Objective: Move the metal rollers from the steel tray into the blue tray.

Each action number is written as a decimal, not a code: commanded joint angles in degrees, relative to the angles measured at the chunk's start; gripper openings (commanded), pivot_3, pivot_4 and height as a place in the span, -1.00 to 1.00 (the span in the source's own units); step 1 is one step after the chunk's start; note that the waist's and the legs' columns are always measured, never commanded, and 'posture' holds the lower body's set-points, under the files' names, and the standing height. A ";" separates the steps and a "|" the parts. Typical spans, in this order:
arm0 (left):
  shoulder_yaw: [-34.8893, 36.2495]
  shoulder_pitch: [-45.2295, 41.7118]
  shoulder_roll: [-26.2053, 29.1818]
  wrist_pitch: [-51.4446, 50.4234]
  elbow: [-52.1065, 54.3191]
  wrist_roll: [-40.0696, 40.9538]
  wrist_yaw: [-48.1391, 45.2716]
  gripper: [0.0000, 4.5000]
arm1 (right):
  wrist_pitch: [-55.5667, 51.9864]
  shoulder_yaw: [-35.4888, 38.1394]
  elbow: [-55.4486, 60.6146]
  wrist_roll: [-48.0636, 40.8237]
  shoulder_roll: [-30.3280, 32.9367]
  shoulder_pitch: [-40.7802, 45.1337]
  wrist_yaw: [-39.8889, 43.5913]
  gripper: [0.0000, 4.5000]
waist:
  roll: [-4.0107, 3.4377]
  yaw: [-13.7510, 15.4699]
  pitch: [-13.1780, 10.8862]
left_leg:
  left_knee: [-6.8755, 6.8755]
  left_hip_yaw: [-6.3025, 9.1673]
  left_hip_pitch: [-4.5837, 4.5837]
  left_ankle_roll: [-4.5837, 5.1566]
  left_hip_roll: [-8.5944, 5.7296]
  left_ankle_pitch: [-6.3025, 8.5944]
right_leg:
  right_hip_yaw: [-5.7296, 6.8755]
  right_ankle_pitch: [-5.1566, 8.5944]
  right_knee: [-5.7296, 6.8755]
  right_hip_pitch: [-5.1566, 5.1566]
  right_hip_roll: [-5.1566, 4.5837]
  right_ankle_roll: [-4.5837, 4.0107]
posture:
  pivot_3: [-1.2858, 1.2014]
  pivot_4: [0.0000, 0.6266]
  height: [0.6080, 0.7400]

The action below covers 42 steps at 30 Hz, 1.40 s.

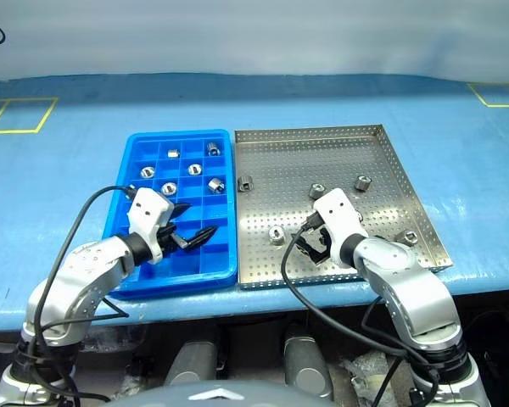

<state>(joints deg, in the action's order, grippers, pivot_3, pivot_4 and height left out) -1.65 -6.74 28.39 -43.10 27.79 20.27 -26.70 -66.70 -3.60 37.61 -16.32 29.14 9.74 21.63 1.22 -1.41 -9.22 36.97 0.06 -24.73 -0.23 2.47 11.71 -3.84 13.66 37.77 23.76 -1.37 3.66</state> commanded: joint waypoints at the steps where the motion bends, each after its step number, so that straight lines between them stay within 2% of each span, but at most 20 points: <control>1: 1.90 -5.73 -2.22 1.91 -0.68 -0.47 2.54 0.99 | 0.54 0.22 2.11 0.02 0.44 0.11 -0.64 1.00 | 0.01 0.26 -0.01 | 0.03 0.02 0.00 0.00 -0.01 0.00 | 0.01 -0.01 0.00 -0.02 0.00 0.01 | 0.04 -0.52 1.00; 7: -1.86 -21.94 -4.91 4.34 -13.62 -4.39 2.85 0.99 | 0.83 -0.73 2.04 0.45 -0.51 -0.36 -1.96 1.00 | 0.04 0.44 -0.01 | 0.19 0.04 -0.01 0.01 -0.09 -0.01 | -0.01 -0.09 0.00 -0.12 0.02 0.16 | 0.02 -0.52 1.00; 12: -9.95 -38.21 -4.30 8.83 -35.34 -12.90 -1.01 0.99 | 0.98 -0.65 2.41 0.71 -2.21 -1.59 -3.85 1.00 | 0.11 0.01 -0.06 | 0.14 0.20 -0.13 0.05 -0.13 0.01 | 0.05 -0.14 0.03 -0.03 0.11 0.29 | 0.00 -0.52 1.00; 14: -14.04 -44.85 -3.12 12.42 -45.56 -15.30 -8.94 0.99 | 1.03 -0.38 2.85 0.86 -3.09 -2.61 -4.72 1.00 | 0.11 -0.24 -0.06 | 0.13 0.17 -0.13 0.05 -0.15 0.01 | 0.00 -0.14 0.03 -0.04 0.09 0.29 | -0.02 -0.52 1.00; 17: -16.19 -50.90 -3.30 16.41 -55.51 -17.06 -15.65 0.99 | 1.17 -0.24 3.42 0.97 -3.73 -3.71 -5.73 1.00 | 0.10 -1.06 -0.06 | 0.07 0.12 -0.17 0.07 -0.21 0.03 | -0.04 -0.12 -0.04 0.00 0.01 0.31 | -0.04 -0.52 1.00; 23: -22.40 -58.77 -4.40 23.65 -68.19 -23.01 -27.85 0.99 | 1.23 1.00 5.09 1.01 -5.75 -6.44 -8.01 1.00 | 0.10 -2.25 -0.07 | 0.04 0.17 -0.44 0.13 -0.21 0.08 | 0.01 -0.11 0.03 0.25 0.00 0.44 | -0.07 -0.52 1.00; 31: -28.51 -64.35 -7.65 33.00 -82.54 -32.48 -35.17 0.99 | 1.82 0.17 5.57 1.21 -7.43 -7.95 -9.74 1.00 | 0.10 -3.33 -0.07 | 0.20 0.16 -0.78 0.14 -0.25 0.07 | -0.05 -0.15 0.13 0.59 -0.02 0.59 | -0.10 -0.52 1.00; 42: -29.89 -70.89 -12.43 36.68 -96.87 -41.05 -31.15 0.99 | 3.66 -1.14 6.65 2.04 -9.77 -11.45 -11.92 1.00 | 0.11 -5.39 -0.07 | 0.25 0.16 -0.85 0.15 -0.27 0.08 | -0.09 -0.17 0.19 0.66 -0.02 0.66 | -0.15 -0.52 1.00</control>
<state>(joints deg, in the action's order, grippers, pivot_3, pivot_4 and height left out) -31.88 -75.44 16.35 -7.06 -68.35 -19.61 -58.63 -64.47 -4.77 41.35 -14.59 19.65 -1.55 10.16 1.33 -6.80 -9.30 37.23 0.22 -25.59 -0.09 2.20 11.79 -3.93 13.49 37.96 24.42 -1.40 4.32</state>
